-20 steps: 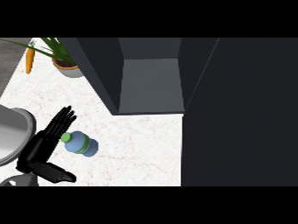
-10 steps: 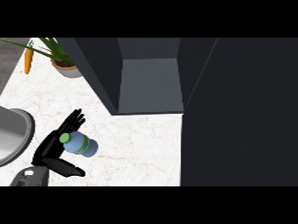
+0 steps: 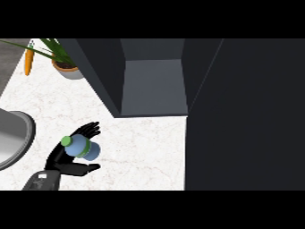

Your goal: Pick up the bottled water, place it into the cabinet and close the cabinet

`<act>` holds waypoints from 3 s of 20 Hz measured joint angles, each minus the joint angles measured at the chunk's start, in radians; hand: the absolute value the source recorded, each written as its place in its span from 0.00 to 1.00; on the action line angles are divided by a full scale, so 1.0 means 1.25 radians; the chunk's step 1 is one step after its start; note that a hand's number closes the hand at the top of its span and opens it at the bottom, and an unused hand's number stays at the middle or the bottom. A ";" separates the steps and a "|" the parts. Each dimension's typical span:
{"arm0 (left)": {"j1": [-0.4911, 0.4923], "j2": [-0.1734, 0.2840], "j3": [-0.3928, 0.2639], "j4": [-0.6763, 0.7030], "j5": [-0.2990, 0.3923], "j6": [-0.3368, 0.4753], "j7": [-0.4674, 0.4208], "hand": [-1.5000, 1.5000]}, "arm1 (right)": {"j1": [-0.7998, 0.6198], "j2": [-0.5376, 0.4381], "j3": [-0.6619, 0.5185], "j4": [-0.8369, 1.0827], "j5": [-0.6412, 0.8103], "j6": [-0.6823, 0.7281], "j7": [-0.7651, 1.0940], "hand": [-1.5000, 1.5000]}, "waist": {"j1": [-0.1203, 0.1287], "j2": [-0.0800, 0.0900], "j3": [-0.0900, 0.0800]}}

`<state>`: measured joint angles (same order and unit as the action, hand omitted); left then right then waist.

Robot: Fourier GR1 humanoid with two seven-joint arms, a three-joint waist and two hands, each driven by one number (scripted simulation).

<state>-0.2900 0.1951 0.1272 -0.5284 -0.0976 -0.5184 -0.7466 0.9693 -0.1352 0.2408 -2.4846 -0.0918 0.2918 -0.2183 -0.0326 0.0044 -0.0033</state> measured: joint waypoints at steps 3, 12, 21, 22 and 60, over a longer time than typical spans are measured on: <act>-0.022 -0.014 0.008 0.041 0.014 0.006 -0.014 1.00 | 0.006 0.000 0.004 0.000 0.002 0.002 -0.003 0.00 | 0.000 0.001 0.000; -0.062 -0.015 0.016 0.106 0.050 -0.032 -0.014 1.00 | 0.029 -0.002 0.017 0.001 0.012 0.005 -0.020 0.00 | 0.002 0.000 0.000; -0.018 -0.107 0.100 0.065 0.141 0.172 -0.122 1.00 | 0.040 0.002 0.008 0.006 0.017 0.004 -0.043 0.00 | 0.015 -0.007 0.006; -0.012 -0.113 0.099 0.056 0.150 0.182 -0.131 1.00 | 0.042 0.000 0.006 0.004 0.016 0.005 -0.038 0.00 | 0.016 -0.007 0.006; -0.380 -0.156 -0.410 -0.219 0.492 0.862 0.299 1.00 | -0.016 0.013 -0.087 0.021 -0.031 0.047 -0.015 0.00 | -0.007 0.001 0.002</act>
<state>-0.7652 0.0002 -0.3851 -0.8023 0.5177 0.5586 -0.3729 0.9496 -0.1189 0.1316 -2.4589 -0.1301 0.3510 -0.2374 -0.0408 0.0053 -0.0002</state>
